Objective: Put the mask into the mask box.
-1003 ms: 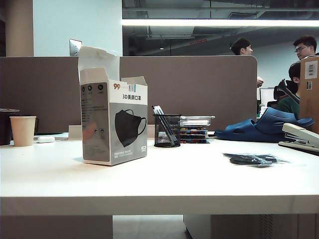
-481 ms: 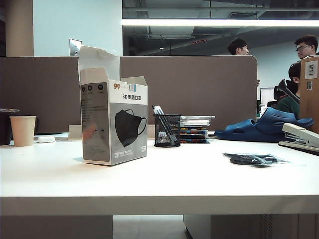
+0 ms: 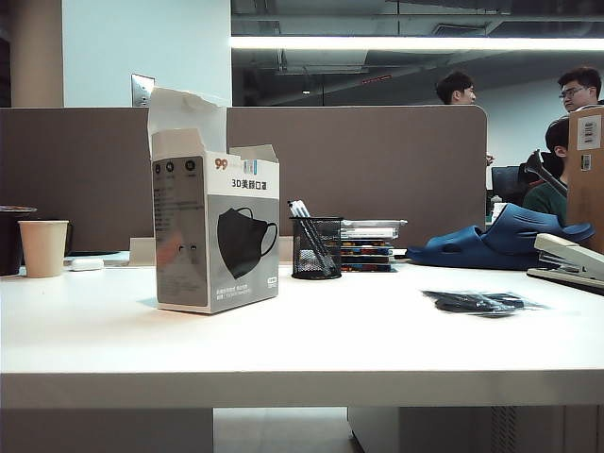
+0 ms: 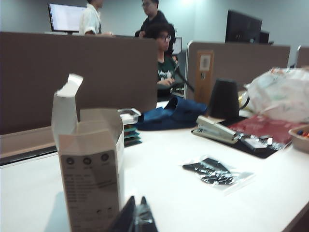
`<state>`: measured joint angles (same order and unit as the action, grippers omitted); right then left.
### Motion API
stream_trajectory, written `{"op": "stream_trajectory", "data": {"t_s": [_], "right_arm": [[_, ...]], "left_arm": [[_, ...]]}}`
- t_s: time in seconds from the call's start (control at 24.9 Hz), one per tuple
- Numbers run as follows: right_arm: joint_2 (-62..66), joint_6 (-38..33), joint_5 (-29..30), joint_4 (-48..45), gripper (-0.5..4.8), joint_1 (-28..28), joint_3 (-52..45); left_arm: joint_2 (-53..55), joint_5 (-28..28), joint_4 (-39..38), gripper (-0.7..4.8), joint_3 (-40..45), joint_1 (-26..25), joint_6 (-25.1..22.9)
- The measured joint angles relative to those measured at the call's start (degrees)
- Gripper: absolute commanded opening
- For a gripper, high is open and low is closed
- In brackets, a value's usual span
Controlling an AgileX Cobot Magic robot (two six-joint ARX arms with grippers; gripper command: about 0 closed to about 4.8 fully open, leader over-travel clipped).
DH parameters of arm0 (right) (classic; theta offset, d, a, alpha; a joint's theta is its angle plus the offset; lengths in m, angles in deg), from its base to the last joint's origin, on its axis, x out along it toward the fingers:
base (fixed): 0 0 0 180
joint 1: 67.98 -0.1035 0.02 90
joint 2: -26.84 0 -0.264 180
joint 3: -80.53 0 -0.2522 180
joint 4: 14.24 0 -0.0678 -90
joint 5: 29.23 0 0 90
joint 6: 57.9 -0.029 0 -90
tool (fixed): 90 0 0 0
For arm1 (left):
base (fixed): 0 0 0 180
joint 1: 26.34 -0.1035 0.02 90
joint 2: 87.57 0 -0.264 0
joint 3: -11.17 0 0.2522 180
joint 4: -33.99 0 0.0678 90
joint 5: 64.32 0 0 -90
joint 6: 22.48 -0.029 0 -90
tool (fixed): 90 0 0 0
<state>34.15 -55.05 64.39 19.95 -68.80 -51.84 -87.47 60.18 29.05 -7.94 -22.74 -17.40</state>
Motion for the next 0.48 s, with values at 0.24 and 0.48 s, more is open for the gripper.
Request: {"op": "stream_trajectory", "data": {"t_s": [0.24, 0.48], "right_arm": [[7.6, -1.1, -0.2, 10.0, -0.06, 0.0, 8.5], [22.2, -5.6, 1.9, 18.6, -0.06, 0.0, 21.4]], "left_arm": [[0.0, 1.6, -0.2, -0.06, -0.9, 0.0, 2.4], [0.0, 2.4, -2.4, -0.06, -0.9, 0.0, 2.4]]}}
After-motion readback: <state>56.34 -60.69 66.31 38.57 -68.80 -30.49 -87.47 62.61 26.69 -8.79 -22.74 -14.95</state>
